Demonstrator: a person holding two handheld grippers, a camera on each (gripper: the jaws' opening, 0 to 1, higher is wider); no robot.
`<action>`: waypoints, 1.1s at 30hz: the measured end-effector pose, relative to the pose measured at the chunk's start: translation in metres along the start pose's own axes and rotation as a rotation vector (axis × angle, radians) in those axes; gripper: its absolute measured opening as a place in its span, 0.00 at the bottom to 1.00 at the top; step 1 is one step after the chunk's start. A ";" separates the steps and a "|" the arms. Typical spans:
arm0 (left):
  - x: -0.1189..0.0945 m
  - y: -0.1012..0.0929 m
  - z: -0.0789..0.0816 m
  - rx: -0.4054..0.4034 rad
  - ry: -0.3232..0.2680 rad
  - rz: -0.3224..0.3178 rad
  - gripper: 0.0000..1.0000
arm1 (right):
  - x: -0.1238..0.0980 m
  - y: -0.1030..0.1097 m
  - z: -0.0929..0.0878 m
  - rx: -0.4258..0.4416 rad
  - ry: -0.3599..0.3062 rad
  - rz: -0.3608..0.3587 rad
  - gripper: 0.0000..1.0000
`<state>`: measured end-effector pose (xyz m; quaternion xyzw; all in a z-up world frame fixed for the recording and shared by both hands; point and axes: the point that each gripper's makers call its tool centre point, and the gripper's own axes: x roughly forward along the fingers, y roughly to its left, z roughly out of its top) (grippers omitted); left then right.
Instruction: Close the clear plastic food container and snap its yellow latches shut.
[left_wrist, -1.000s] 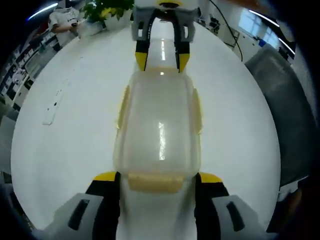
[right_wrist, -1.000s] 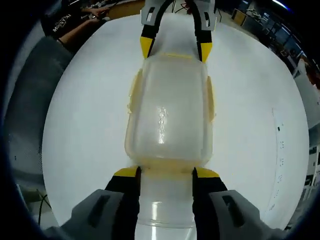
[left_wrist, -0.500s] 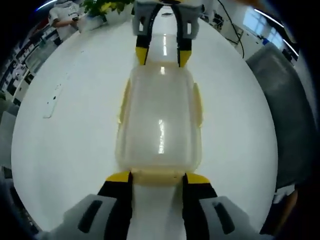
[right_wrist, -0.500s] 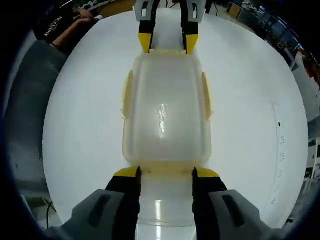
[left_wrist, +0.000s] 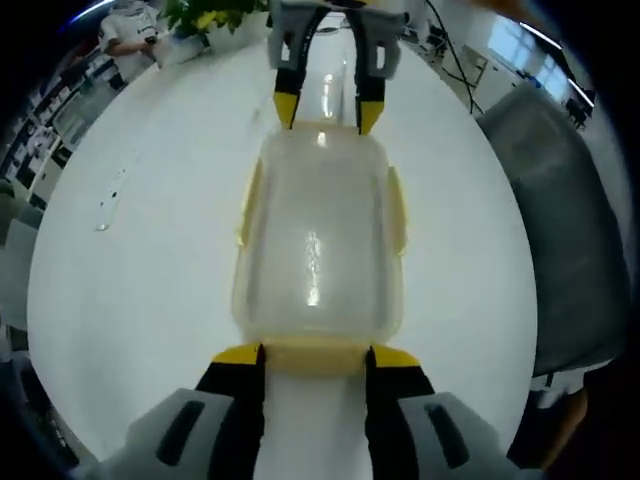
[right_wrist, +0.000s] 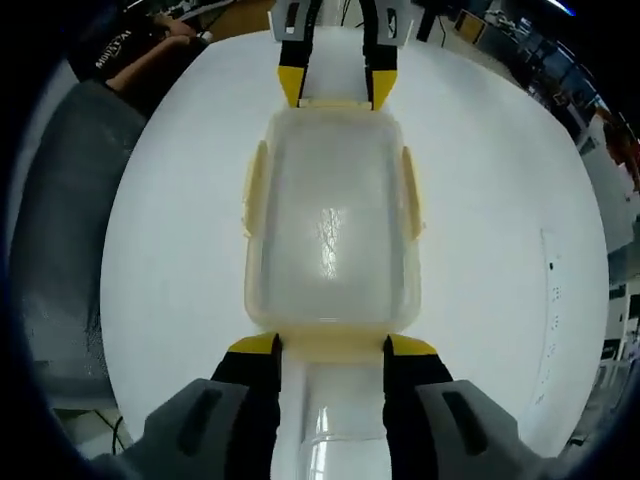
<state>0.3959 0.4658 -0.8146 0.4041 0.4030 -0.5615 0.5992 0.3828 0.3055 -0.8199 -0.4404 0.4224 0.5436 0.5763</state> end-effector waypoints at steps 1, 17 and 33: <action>-0.004 -0.001 0.001 0.000 -0.003 0.006 0.34 | -0.006 0.001 0.002 -0.004 -0.006 -0.009 0.37; -0.063 -0.036 0.036 0.020 -0.007 0.101 0.34 | -0.077 0.030 0.006 -0.035 -0.059 -0.077 0.37; -0.079 -0.029 0.116 0.058 -0.011 0.156 0.34 | -0.139 0.026 -0.051 -0.045 -0.073 -0.154 0.37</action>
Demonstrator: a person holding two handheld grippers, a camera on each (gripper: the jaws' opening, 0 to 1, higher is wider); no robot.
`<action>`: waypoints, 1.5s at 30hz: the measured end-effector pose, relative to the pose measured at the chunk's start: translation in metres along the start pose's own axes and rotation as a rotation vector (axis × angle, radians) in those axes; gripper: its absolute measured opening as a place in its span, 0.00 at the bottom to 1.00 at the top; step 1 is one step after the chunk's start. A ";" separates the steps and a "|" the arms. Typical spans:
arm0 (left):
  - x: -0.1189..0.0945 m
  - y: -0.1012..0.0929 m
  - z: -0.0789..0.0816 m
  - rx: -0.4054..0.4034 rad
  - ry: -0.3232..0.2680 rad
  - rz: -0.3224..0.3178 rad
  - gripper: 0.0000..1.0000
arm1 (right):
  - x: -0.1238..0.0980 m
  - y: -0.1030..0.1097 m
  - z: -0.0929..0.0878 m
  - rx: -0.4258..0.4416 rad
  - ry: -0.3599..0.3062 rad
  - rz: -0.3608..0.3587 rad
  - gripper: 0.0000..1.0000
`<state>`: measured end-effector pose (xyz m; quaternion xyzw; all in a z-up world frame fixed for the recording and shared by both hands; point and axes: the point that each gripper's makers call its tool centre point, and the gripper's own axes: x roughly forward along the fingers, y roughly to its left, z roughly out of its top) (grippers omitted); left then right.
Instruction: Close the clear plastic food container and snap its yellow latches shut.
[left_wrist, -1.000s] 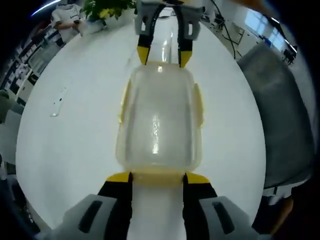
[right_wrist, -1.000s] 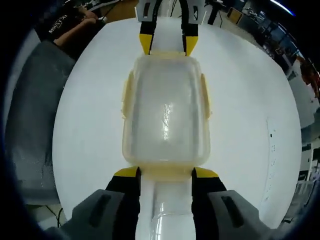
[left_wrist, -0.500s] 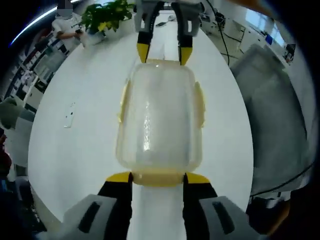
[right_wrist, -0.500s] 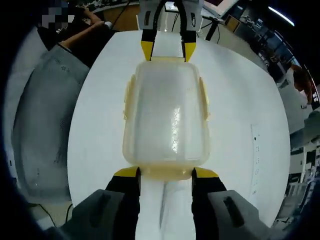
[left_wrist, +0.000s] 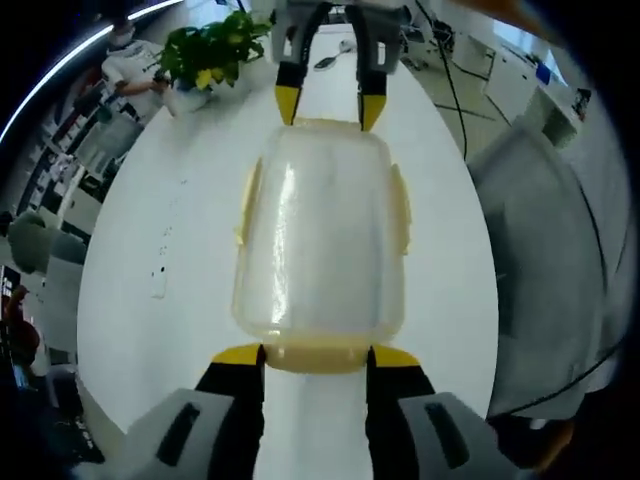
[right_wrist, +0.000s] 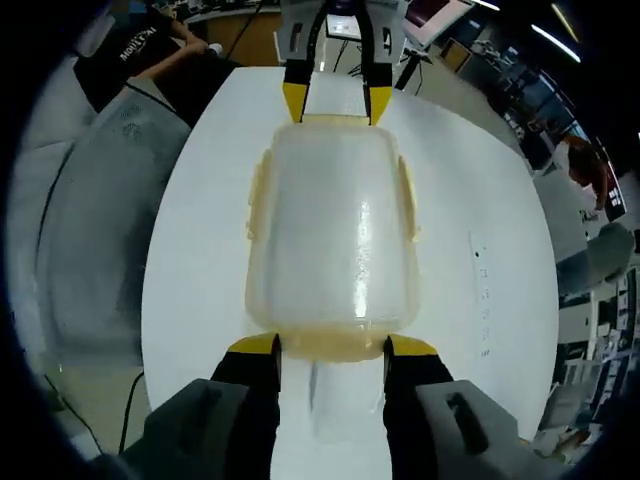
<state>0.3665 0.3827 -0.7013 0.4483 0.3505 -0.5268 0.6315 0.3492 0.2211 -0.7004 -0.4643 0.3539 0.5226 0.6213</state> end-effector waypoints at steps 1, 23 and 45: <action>0.001 0.001 0.006 0.005 -0.004 0.001 0.34 | -0.002 -0.001 -0.009 0.006 0.004 -0.003 0.37; 0.073 0.020 0.112 0.067 -0.018 -0.054 0.35 | -0.008 -0.018 -0.129 0.084 0.029 0.001 0.37; 0.132 0.034 0.122 0.052 0.063 -0.130 0.35 | 0.036 -0.034 -0.175 0.117 0.044 0.089 0.38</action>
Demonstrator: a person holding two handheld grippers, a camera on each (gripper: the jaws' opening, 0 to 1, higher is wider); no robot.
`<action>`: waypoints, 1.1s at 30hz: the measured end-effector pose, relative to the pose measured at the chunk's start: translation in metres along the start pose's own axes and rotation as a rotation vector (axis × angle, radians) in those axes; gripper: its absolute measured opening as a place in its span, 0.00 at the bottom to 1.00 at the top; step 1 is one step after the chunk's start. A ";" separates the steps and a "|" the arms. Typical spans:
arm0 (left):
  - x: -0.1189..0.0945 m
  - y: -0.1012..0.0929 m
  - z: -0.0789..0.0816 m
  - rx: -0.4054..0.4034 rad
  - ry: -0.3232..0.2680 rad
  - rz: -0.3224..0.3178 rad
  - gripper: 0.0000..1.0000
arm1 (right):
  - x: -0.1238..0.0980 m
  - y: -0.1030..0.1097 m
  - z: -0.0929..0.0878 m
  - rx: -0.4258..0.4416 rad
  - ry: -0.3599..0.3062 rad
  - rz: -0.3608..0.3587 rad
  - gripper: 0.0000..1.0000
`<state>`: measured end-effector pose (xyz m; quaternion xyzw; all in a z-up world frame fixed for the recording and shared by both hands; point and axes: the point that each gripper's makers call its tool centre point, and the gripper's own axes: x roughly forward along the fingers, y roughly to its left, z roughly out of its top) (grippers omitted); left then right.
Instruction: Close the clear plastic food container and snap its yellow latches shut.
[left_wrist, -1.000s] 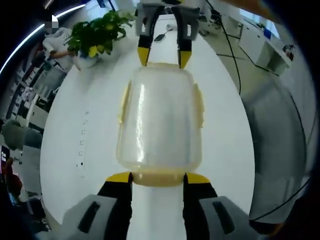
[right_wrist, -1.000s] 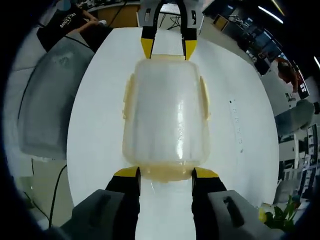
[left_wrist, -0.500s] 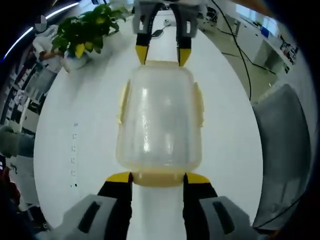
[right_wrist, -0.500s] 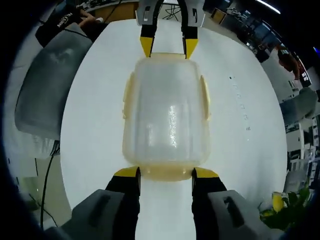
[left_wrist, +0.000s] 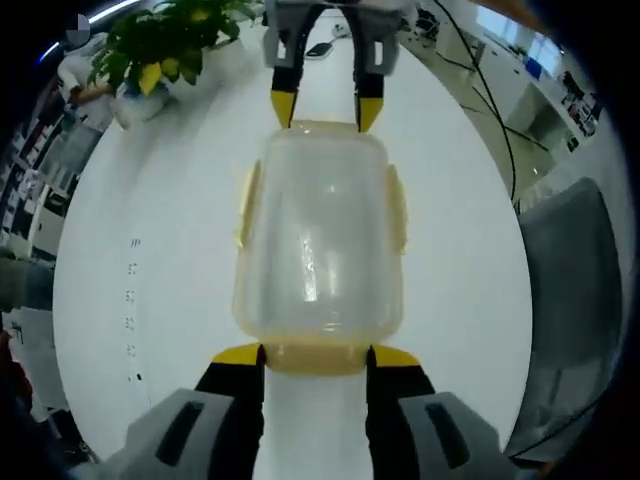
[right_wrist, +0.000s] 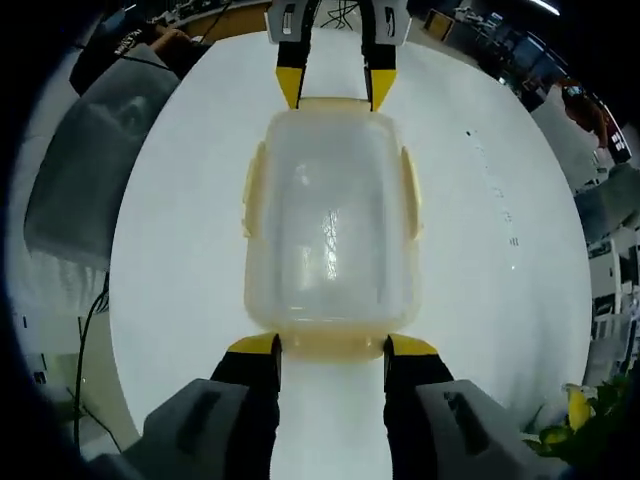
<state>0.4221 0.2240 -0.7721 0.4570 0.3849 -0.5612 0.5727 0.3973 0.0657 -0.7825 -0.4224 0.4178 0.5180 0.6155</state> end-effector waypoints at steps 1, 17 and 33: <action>0.001 0.000 -0.001 0.001 0.003 -0.001 0.35 | 0.000 0.000 0.000 -0.001 -0.001 0.001 0.38; 0.006 -0.001 0.001 0.020 -0.002 -0.016 0.35 | 0.005 0.003 -0.003 0.017 0.021 0.027 0.38; 0.018 -0.004 -0.004 0.008 -0.003 -0.013 0.35 | 0.014 0.007 -0.009 0.018 0.027 0.011 0.40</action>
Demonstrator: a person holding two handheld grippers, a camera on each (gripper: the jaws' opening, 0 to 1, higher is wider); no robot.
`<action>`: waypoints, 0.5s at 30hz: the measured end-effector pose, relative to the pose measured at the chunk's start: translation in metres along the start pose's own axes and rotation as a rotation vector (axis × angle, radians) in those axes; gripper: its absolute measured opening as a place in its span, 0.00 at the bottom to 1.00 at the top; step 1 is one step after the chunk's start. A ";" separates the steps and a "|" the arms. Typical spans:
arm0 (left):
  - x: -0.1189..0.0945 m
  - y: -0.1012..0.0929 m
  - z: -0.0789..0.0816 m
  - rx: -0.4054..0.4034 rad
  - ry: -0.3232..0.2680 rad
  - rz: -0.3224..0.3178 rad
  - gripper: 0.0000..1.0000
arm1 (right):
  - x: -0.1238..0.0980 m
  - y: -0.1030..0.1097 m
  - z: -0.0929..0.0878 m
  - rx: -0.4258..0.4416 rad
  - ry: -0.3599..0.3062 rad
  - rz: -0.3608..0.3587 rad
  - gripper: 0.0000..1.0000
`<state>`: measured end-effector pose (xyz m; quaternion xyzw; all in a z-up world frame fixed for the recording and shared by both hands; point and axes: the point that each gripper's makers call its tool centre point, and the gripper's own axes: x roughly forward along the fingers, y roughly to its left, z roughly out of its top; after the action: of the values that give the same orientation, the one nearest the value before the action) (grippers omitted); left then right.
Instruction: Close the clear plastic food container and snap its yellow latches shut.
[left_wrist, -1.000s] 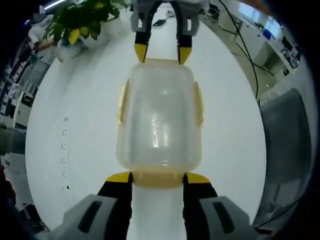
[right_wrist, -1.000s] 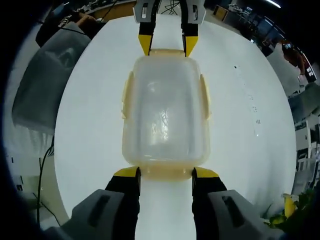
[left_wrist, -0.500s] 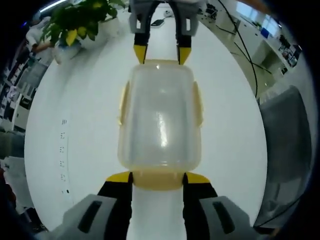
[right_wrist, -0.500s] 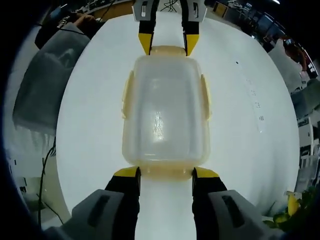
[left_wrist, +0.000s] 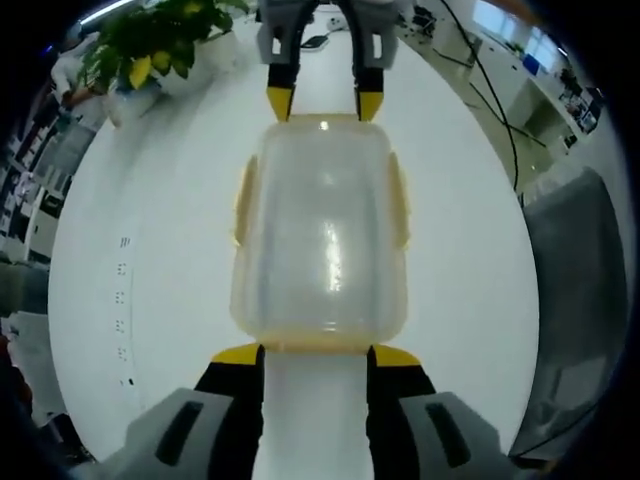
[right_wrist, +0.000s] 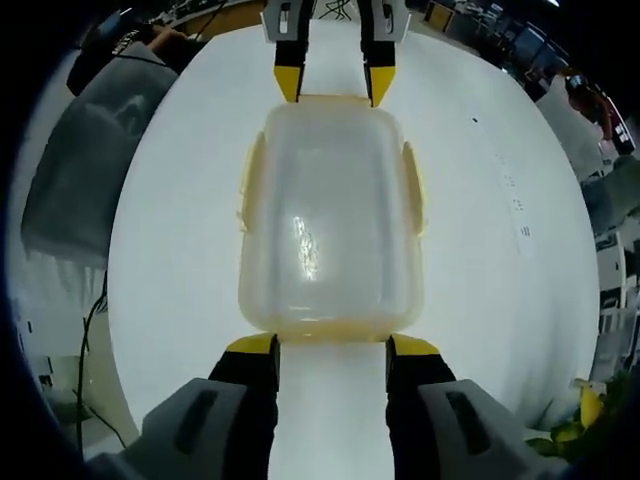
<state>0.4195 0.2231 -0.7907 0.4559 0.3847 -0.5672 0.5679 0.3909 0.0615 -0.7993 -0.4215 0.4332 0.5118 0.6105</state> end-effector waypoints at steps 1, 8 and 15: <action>0.000 0.000 0.000 -0.004 -0.009 0.001 0.35 | 0.002 0.000 -0.003 -0.003 0.009 -0.003 0.40; 0.003 0.001 -0.030 -0.095 0.031 0.047 0.34 | 0.017 0.014 -0.036 0.137 0.089 0.042 0.34; -0.020 0.009 -0.039 -0.500 -0.162 0.051 0.31 | -0.010 -0.015 -0.057 0.430 0.040 -0.116 0.37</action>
<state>0.4300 0.2657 -0.7820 0.2640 0.4545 -0.4747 0.7059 0.3989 0.0029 -0.8036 -0.3158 0.5195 0.3632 0.7061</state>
